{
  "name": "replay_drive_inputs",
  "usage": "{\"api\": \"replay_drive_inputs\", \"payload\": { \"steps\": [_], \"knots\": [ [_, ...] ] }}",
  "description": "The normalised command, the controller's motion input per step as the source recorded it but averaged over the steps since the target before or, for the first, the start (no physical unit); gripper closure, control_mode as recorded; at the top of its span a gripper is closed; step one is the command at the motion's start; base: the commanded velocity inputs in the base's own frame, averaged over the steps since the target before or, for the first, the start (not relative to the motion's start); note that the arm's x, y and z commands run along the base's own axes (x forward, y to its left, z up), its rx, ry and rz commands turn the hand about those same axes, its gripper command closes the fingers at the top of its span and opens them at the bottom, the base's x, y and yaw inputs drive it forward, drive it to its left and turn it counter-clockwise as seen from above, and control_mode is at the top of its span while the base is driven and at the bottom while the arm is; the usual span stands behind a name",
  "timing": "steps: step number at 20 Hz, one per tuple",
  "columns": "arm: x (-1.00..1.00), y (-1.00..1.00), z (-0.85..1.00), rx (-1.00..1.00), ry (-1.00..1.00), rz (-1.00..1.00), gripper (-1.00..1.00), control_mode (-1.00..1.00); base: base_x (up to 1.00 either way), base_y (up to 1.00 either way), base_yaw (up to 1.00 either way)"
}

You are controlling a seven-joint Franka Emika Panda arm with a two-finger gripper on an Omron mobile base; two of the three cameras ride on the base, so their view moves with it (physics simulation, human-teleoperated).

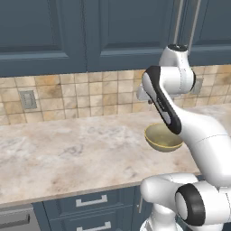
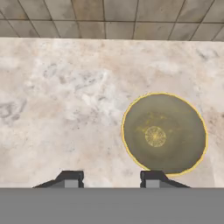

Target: Open the cabinet. Pick the orange and apple from the cabinet and place them into the bowl. Then close the cabinet.

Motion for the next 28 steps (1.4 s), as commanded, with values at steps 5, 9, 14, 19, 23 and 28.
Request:
{"api": "replay_drive_inputs", "payload": {
  "steps": [5,9,14,19,23,28],
  "knots": [
    [-0.14,-0.19,0.41,0.0,-0.22,0.08,-1.0,-1.0,0.0,0.0,0.0],
    [-0.56,-0.4,0.56,0.05,-0.48,0.1,-1.0,-1.0,0.0,0.0,0.0],
    [-0.44,-0.19,0.46,0.01,-0.46,0.07,-1.0,-1.0,0.0,0.0,0.0],
    [-0.24,0.0,0.53,0.0,-0.47,0.11,-1.0,-1.0,0.0,0.0,0.0],
    [-0.18,-0.04,0.52,0.02,-0.41,0.04,-1.0,-1.0,0.0,0.0,0.0],
    [-0.18,-0.03,0.43,0.04,-0.37,0.0,-1.0,-1.0,0.0,0.0,0.0]
  ]
}}
